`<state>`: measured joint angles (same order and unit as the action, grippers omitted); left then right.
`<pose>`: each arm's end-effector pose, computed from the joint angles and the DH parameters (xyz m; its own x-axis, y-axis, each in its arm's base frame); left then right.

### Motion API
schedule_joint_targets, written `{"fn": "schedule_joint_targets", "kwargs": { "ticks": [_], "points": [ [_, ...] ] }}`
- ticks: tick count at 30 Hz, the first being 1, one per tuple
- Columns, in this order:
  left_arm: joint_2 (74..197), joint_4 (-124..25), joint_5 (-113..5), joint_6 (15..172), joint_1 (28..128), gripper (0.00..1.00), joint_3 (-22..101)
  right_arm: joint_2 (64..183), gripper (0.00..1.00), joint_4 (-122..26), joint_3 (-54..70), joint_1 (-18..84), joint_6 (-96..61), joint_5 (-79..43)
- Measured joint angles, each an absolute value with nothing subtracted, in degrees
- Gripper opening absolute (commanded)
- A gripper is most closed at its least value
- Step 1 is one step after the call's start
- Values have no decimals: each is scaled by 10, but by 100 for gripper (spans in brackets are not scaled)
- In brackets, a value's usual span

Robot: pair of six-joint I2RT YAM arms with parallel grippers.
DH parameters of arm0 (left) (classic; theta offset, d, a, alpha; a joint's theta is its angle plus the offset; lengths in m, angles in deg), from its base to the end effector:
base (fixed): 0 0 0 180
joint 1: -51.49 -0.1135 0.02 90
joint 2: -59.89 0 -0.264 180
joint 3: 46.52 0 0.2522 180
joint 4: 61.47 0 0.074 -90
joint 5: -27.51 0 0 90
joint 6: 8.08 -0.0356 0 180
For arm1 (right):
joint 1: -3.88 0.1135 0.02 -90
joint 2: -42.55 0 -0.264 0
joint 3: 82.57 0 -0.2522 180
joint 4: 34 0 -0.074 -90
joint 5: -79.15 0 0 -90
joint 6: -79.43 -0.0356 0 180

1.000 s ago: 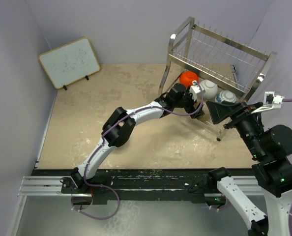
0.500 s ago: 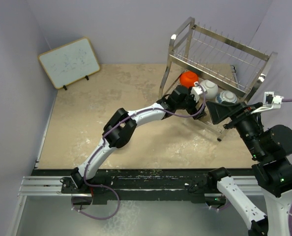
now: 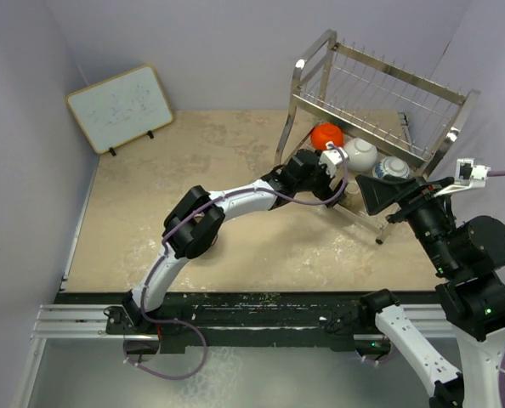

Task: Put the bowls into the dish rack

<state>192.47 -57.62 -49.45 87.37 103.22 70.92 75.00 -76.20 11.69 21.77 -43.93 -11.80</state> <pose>0.3312 -0.4327 0.2067 -0.2858 0.2129 -0.9343 0.8738 0.4582 -0.1629 0.0527 0.0176 0.4784 -0.0245 0.5698 -0.8214 -0.3701 0.7581 0.5370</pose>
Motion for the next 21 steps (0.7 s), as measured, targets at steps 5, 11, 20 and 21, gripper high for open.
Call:
{"fn": "schedule_joint_targets", "kwargs": {
  "ticks": [5, 11, 20, 21],
  "points": [
    [1920, -581, -495, 879, 1021, 99, 709, 750, 88, -762, 117, 218, -439, -118],
    [1905, -603, -522, 885, 1022, 99, 667, 750, 88, -762, 117, 218, -438, -118],
    [1881, -628, -616, 903, 1019, 98, 626, 750, 88, -762, 120, 218, -436, -117],
    [1882, -625, -625, 905, 1019, 98, 629, 750, 88, -762, 121, 218, -436, -117]
  ]
}}
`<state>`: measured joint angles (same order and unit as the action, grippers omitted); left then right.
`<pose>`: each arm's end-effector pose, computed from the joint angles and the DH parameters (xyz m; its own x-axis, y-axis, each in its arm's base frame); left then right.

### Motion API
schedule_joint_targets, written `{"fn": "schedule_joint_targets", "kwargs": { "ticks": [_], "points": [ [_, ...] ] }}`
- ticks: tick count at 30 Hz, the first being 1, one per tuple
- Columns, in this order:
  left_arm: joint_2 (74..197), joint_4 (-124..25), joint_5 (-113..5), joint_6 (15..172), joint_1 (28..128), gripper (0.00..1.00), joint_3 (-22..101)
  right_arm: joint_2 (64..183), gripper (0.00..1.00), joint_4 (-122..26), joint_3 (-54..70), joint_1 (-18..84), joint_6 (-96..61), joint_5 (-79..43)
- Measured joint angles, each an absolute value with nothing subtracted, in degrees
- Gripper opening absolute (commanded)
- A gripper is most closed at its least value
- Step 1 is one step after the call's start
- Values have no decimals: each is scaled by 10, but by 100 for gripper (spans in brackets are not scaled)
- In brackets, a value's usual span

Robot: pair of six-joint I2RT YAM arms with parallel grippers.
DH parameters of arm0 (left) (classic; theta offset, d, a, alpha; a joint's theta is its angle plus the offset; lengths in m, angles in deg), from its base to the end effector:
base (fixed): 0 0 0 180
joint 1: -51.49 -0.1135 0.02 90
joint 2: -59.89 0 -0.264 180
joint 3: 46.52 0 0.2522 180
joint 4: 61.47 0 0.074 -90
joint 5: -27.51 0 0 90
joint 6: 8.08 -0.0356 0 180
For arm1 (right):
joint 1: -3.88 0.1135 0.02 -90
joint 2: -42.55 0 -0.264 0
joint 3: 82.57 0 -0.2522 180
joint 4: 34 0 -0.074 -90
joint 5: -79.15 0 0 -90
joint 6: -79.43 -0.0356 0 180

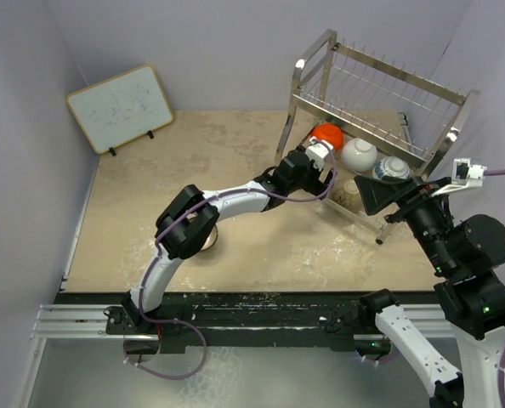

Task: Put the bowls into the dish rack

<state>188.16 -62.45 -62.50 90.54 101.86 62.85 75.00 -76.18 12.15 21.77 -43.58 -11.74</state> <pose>0.3358 -0.4054 0.2054 -0.3095 0.1387 -0.9407 0.7320 0.6663 -0.1426 0.0544 0.0181 0.4764 -0.0278 0.5634 -0.8257 -0.3656 0.7631 0.5330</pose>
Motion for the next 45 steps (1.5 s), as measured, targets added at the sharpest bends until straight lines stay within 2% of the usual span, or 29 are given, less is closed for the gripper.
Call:
{"fn": "schedule_joint_targets", "kwargs": {
  "ticks": [11, 30, 38, 45],
  "points": [
    [1919, -588, -659, 935, 1027, 98, 711, 750, 88, -762, 127, 218, -436, -116],
    [1961, -576, -652, 949, 1033, 99, 770, 743, 88, -771, 127, 218, -435, -105],
    [1909, -588, -674, 949, 1033, 99, 679, 743, 88, -773, 127, 218, -429, -105],
    [1785, -582, -675, 958, 1039, 99, 545, 745, 88, -777, 127, 218, -414, -105]
  ]
}}
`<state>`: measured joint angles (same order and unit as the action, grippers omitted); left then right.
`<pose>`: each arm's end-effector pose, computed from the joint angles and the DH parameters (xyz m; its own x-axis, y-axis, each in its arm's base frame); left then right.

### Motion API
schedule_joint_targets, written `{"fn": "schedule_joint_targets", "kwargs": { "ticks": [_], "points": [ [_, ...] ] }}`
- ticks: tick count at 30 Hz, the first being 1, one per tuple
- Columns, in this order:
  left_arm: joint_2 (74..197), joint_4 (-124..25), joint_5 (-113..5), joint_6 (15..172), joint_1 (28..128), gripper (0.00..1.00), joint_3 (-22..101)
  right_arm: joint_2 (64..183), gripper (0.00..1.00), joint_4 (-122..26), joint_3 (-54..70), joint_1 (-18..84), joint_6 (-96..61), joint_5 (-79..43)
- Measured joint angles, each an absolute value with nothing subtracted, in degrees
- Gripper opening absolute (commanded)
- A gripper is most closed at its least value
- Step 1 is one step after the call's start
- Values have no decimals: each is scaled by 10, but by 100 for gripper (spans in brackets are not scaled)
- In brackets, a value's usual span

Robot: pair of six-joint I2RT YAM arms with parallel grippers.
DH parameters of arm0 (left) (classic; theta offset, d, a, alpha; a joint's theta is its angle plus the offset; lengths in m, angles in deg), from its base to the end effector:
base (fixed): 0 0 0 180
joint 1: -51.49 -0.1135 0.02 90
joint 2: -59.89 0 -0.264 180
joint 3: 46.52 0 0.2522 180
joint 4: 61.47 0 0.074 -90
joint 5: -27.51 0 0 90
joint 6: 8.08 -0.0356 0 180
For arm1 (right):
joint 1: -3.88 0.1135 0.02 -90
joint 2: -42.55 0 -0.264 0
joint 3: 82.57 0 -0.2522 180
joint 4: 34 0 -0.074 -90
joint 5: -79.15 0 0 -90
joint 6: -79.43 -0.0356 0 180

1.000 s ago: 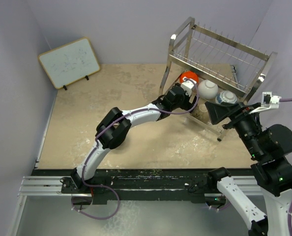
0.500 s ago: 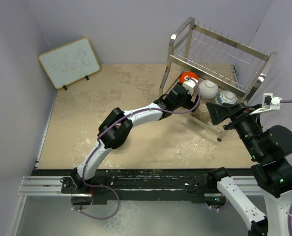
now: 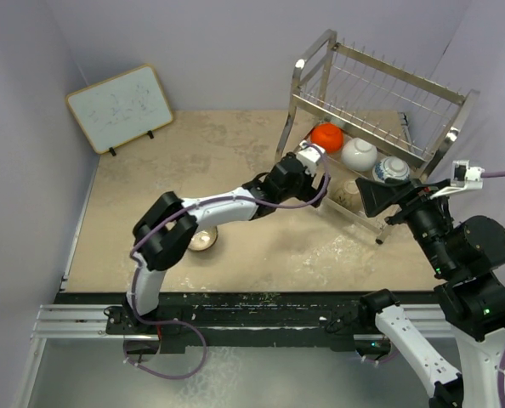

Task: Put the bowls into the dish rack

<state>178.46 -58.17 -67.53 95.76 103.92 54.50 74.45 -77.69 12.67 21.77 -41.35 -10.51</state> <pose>0.3006 -0.3857 0.2303 -0.3876 0.1131 -0.9149 0.6661 0.7204 -0.1932 0.0537 0.0171 0.4715 -0.0241 0.5300 -0.8477 -0.3367 0.7941 0.5060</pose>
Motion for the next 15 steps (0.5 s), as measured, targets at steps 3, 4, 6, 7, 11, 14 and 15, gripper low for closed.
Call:
{"fn": "schedule_joint_targets", "kwargs": {
  "ticks": [3, 4, 6, 7, 11, 14, 15],
  "points": [
    [1714, -568, -686, 972, 1040, 99, 485, 745, 88, -776, 127, 218, -405, -105],
    [1688, -558, -693, 978, 1040, 99, 467, 745, 88, -776, 127, 218, -402, -105],
    [1630, -521, -714, 992, 1040, 99, 432, 745, 88, -774, 129, 218, -399, -106],
    [1608, -504, -724, 996, 1040, 99, 422, 745, 88, -775, 130, 218, -398, -106],
    [1489, -400, -796, 1027, 1040, 99, 375, 745, 88, -774, 137, 218, -393, -117],
    [1388, -315, -858, 1056, 1039, 99, 342, 748, 85, -773, 146, 218, -391, -131],
    [1352, -281, -879, 1068, 1037, 99, 336, 750, 84, -770, 152, 218, -391, -137]
  ]
}}
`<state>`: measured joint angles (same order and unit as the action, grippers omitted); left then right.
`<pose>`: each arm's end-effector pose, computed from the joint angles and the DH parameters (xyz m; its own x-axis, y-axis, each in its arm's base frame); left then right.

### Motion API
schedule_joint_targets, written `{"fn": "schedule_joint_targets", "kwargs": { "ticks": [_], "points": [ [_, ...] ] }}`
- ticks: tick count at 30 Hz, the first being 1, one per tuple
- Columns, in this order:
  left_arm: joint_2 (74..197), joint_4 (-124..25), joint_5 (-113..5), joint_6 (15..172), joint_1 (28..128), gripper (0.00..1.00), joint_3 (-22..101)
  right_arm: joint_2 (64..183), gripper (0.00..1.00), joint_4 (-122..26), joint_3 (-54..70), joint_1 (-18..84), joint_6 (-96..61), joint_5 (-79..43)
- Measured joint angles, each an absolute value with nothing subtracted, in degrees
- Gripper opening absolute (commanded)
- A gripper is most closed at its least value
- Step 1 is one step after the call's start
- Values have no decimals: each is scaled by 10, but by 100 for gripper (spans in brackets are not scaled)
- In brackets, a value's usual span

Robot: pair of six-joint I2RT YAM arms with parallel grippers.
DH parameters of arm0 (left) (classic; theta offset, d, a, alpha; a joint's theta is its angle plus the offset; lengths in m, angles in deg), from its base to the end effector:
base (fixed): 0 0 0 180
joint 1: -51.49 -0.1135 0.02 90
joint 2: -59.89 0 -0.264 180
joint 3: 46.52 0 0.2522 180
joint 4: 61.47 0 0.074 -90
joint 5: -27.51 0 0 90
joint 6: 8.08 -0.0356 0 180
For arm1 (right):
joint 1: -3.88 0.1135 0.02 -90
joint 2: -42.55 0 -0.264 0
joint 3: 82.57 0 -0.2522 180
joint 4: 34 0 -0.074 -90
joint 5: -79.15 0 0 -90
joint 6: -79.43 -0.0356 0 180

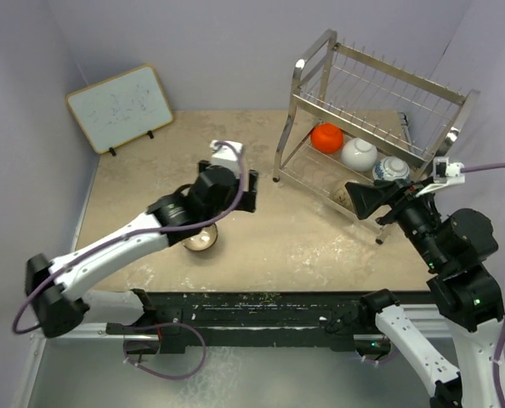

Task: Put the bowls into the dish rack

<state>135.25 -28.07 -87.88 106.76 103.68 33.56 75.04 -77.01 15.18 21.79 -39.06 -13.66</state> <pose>0.1946 -0.2259 0.3387 -0.4699 -0.0134 -0.8826 0.3148 0.9316 -0.1818 0.0652 0.0229 0.4607 -0.0703 0.4780 -0.8756 -0.3640 0.8049 0.4686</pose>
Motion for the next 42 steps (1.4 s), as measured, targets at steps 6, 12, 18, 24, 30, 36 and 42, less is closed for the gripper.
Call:
{"fn": "schedule_joint_targets", "kwargs": {
  "ticks": [6, 12, 18, 24, 30, 36, 42],
  "points": [
    [1152, -110, -992, 1120, 1023, 99, 332, 774, 79, -740, 209, 219, -396, -184],
    [1028, 5, -1048, 1139, 1023, 99, 374, 825, 76, -704, 250, 219, -400, -223],
    [999, 61, -1071, 1142, 1022, 99, 397, 877, 76, -667, 271, 273, -404, -220],
    [997, 81, -1071, 1142, 1022, 99, 398, 1009, 79, -627, 248, 491, -403, -124],
    [984, 98, -1070, 1141, 1023, 99, 401, 1177, 80, -587, 184, 652, -393, -69],
    [928, 143, -1086, 1141, 1023, 99, 452, 1287, 80, -567, 137, 686, -370, -70],
    [873, 176, -1106, 1143, 1022, 99, 498, 1404, 80, -571, 45, 717, -322, -73]
  ]
}}
